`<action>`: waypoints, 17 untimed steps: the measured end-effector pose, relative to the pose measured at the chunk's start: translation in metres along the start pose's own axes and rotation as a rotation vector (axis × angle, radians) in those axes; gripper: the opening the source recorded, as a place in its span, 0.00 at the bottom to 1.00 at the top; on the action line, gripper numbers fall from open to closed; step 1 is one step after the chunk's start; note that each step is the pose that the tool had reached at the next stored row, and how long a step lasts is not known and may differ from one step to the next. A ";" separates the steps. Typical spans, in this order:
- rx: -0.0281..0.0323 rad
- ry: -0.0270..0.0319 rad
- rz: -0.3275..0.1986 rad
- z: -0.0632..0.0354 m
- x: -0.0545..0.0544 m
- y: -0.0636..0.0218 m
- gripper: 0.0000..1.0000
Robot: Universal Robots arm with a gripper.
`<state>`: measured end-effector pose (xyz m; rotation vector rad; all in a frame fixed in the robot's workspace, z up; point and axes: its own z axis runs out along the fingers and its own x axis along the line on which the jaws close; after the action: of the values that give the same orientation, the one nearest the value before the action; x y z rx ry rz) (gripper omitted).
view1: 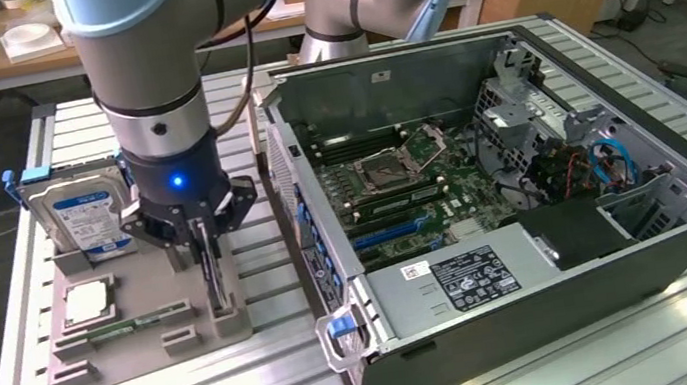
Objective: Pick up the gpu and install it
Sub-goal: 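Pick up the gpu and move the gpu toward the slot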
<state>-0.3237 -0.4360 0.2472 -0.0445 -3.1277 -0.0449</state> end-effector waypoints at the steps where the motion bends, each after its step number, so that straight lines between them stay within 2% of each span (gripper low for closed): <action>1: 0.0001 0.0001 0.000 -0.0005 0.000 0.0000 0.26; 17: 0.0001 -0.0001 0.000 -0.0086 0.000 0.0002 0.26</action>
<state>-0.3237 -0.4360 0.2558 -0.0444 -3.1278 -0.0448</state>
